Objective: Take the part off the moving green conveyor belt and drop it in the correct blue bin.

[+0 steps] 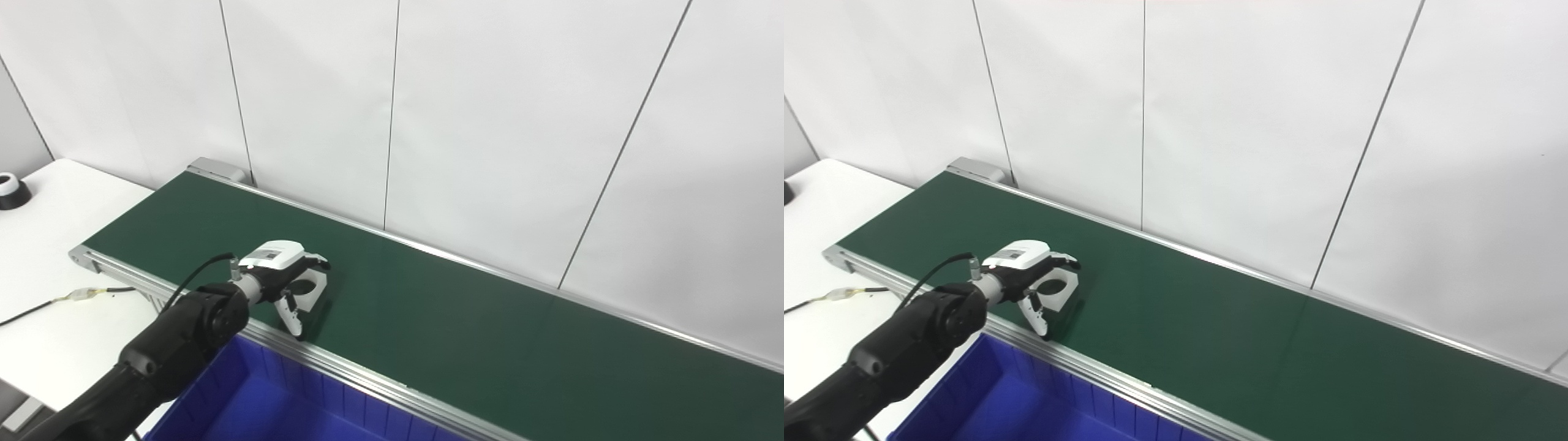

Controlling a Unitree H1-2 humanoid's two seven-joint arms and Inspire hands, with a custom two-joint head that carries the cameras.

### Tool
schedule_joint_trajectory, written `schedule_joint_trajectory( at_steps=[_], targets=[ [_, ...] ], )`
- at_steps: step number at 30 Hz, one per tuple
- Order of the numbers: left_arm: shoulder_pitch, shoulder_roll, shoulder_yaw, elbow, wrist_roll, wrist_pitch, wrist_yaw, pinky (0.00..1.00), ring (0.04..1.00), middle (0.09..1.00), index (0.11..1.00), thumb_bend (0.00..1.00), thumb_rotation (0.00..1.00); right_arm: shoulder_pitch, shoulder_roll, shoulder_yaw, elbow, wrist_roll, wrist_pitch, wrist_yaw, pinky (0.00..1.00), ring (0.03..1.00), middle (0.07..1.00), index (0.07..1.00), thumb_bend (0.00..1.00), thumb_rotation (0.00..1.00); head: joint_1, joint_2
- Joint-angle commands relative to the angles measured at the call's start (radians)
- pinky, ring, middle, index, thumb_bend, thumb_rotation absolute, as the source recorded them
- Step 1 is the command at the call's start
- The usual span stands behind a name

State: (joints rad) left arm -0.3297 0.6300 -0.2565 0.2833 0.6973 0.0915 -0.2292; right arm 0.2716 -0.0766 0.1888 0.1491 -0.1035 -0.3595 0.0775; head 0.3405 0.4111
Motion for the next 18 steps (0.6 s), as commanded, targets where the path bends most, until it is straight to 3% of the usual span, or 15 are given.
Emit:
schedule_joint_trajectory(
  at_steps=[1,18],
  targets=[
    [-0.049,0.015,-0.002,0.016,0.008,-0.035,0.024,0.80,0.898,0.911,0.866,0.89,0.00,0.002,0.005,-0.001,-0.029,0.000,-0.041,-0.001,0.71,0.804,0.858,0.899,0.59,0.33,0.001,0.001],
    [-0.143,0.038,-0.039,0.100,0.032,-0.067,0.018,0.78,0.889,0.905,0.874,0.86,0.00,0.008,0.002,-0.002,-0.031,0.006,-0.040,0.003,0.72,0.810,0.862,0.905,0.61,0.37,0.000,0.003]
  ],
)
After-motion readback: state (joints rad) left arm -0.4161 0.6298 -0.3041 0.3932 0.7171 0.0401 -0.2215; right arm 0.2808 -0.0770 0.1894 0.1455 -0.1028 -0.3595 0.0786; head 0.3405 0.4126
